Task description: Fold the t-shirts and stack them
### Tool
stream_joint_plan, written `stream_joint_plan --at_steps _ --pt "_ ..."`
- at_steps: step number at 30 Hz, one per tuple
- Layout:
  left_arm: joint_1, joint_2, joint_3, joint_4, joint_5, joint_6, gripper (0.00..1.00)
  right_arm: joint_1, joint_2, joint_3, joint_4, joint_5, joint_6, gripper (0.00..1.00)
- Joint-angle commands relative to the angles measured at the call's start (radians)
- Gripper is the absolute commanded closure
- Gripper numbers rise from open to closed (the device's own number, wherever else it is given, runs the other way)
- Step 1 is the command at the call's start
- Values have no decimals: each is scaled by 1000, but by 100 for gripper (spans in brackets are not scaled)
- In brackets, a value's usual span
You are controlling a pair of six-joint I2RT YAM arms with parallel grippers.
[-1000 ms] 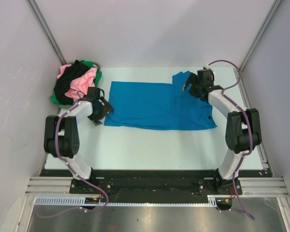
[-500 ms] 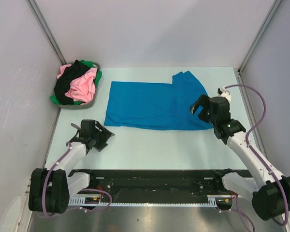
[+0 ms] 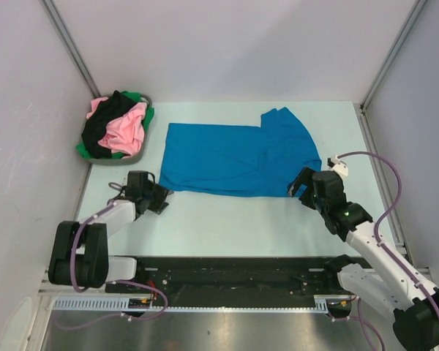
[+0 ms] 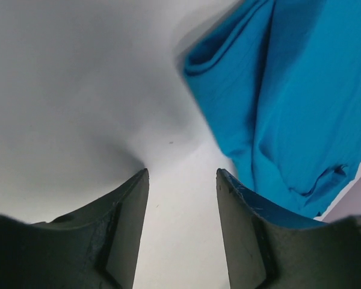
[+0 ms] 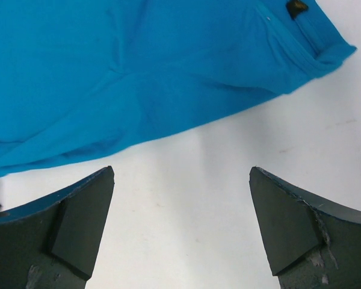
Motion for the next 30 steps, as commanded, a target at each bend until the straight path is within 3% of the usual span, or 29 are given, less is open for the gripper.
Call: stream_joint_plan --at_steps 1,11,13,14,16,20,30 --pt "1 93 17 -15 -95 -68 45 4 6 -45 36 34 31 0" --pt "6 231 143 -74 -139 -60 48 4 72 -94 100 8 35 0" --pt "6 253 187 -106 -149 -51 57 3 82 -100 93 26 52 0" --pt "6 274 200 -128 -149 -42 71 -2 95 -102 94 36 57 0" --pt "6 285 227 -143 -153 -40 85 -20 107 -110 103 46 84 0" --pt "6 299 247 -162 -169 -31 99 -62 133 -128 139 11 86 0" --pt "20 310 252 -133 -143 -14 100 -183 246 -162 212 -10 155 2"
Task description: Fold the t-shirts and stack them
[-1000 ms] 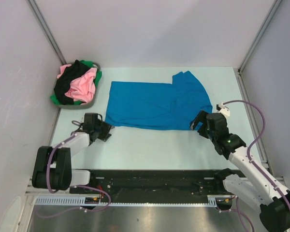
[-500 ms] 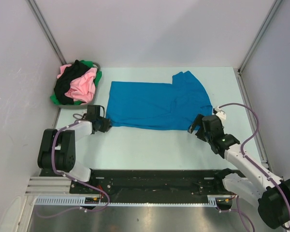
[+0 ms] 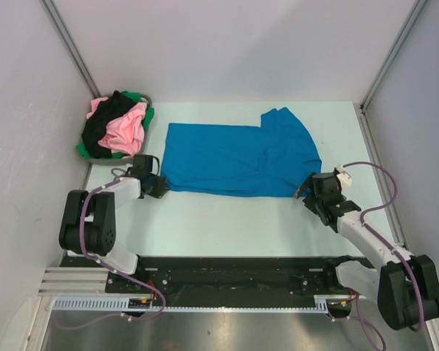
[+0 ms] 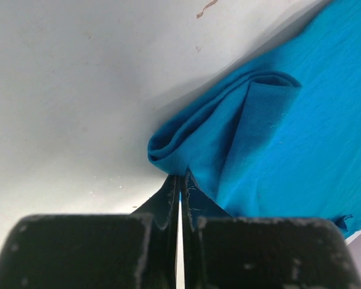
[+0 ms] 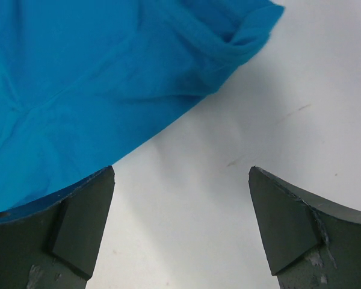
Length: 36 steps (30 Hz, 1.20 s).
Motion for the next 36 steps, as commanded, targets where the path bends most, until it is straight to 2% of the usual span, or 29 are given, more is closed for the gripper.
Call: stream_joint_plan --at_steps 1,4,14,25,27,28,30,31,32,36 --pt "19 23 -12 -37 -40 33 100 -64 80 -25 80 -14 71 4" --pt "25 10 -27 -25 -27 36 100 -87 146 -35 121 -30 99 9" --pt "53 -16 -71 8 3 65 100 -139 319 -36 229 -22 167 41" --pt "74 -38 -75 6 26 97 100 -233 342 -34 201 -1 159 43" --pt "105 -46 -78 5 26 105 100 -242 339 -31 183 2 162 47" --pt "108 -58 -79 3 26 106 100 -252 341 -29 177 1 162 51" --pt "114 -69 -82 -3 26 114 100 -262 342 -28 166 -2 161 70" --pt "117 -78 -85 -5 26 117 100 -268 342 -26 163 -2 159 81" --pt "119 -84 -88 -5 51 117 100 -274 345 -23 145 -1 161 100" --pt "125 -130 -108 -20 53 135 100 -317 312 -22 98 5 148 100"
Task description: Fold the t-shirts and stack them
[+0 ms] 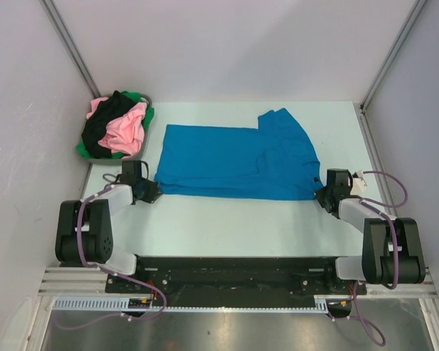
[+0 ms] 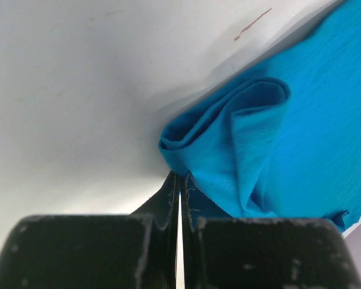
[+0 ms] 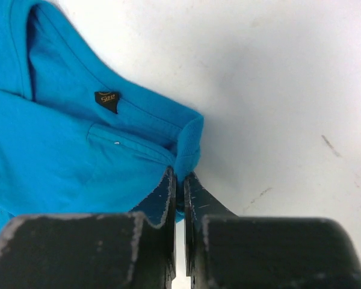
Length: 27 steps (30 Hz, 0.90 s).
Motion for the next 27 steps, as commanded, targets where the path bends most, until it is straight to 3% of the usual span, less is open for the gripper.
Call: stream_joint_plan --at_steps 1,10,18,19,20,21,22,23,24,27 --pt "24 -81 -43 -69 -30 50 100 -53 -21 -13 -186 52 -26 100" --pt "31 -402 -205 -173 -39 55 100 -80 -290 -28 -445 96 -67 100" --pt "31 -729 -299 -391 -39 40 100 -71 -462 -62 -616 82 -49 98" --pt "30 -762 -300 -415 -39 38 100 -57 -488 -63 -616 63 -49 81" --pt "30 -831 -304 -461 -39 38 98 -47 -502 -63 -645 67 -23 70" --pt "30 -859 -300 -484 -39 37 88 -36 -518 -65 -653 75 -17 54" --pt "30 -891 -299 -503 -39 40 77 -21 -554 -62 -660 85 -12 29" --pt "30 -930 -296 -535 -67 40 63 -14 -568 -57 -665 95 -10 19" --pt "30 -948 -290 -552 -72 47 40 -14 -585 -45 -677 93 -15 13" --pt "30 -962 -252 -587 -69 69 23 50 -634 39 -709 119 -33 0"
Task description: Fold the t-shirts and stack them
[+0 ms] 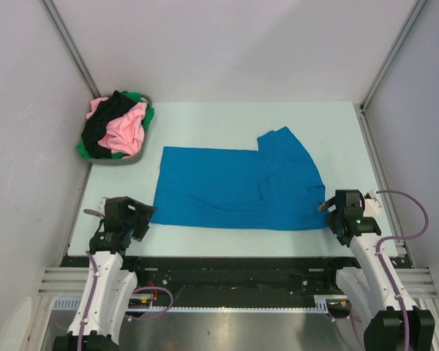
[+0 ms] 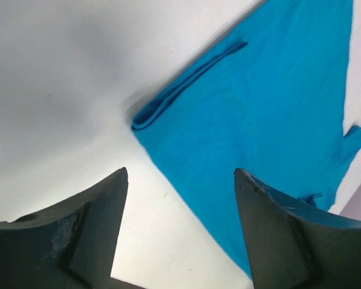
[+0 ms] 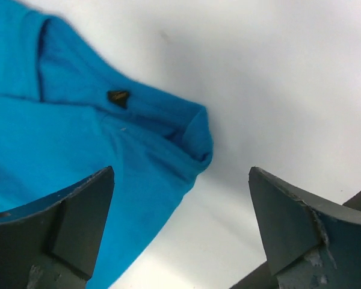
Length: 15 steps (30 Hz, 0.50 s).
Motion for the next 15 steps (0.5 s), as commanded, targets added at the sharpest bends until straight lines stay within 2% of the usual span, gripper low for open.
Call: stream_joint_plan --at_steps 1,4,7,10,15 --pt "10 -16 78 -107 -19 33 20 77 -60 133 -86 95 -11 0" --pt "10 42 163 -127 10 67 16 189 -27 277 -115 232 -39 0" --pt "12 108 224 -93 18 76 15 279 90 395 -49 260 -138 0" --pt "10 215 275 -1 16 75 16 341 265 481 79 214 -281 0" --pt "10 442 372 85 -7 113 16 347 582 632 199 2 -441 1"
